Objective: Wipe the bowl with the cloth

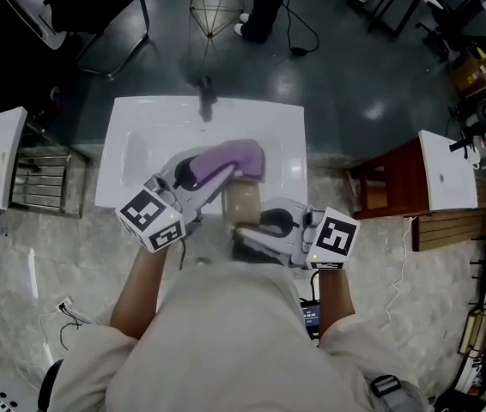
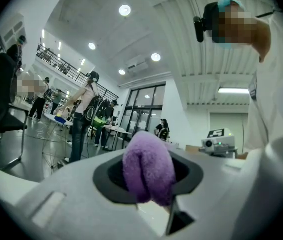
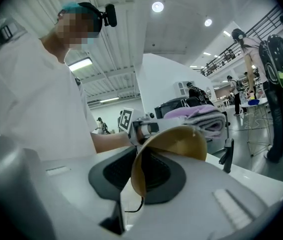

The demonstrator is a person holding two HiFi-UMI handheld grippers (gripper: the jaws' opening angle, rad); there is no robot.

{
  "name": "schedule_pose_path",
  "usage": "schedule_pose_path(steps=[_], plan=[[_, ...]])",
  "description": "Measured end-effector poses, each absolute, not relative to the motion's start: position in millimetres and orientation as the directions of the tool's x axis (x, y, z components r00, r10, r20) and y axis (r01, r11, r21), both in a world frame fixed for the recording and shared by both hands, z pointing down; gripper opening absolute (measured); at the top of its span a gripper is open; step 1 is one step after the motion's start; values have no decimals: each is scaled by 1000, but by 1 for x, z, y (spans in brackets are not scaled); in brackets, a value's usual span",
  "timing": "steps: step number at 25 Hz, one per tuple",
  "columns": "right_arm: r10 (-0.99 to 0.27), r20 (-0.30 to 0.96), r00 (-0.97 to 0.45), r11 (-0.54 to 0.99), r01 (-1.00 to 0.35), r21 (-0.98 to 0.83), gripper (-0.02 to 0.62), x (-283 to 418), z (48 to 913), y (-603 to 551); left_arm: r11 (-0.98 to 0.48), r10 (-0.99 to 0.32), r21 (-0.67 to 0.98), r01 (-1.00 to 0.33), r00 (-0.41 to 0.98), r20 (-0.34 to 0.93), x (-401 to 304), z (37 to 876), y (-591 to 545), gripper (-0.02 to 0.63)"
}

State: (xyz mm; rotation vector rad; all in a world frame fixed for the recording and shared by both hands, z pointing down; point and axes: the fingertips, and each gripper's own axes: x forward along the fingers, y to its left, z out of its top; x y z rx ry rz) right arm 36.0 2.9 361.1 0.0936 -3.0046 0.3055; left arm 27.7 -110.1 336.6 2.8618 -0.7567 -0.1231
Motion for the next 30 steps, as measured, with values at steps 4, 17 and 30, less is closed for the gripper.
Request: schedule_pose_path(steps=[4,17,30], plan=[[-22,52,-998,976,-33,-214,40,39,353,4,-836,-516,225,-500,857,-14,23,354,-117,126],[-100,-171,-980,952,-45,-303,17,64,323,-30,-907,-368,208,-367,929,37,36,392,-88,123],[-311,-94,-946,898,-260,-356,12,70,342,-75,-946,-251,208,-251,968,26,57,392,-60,124]])
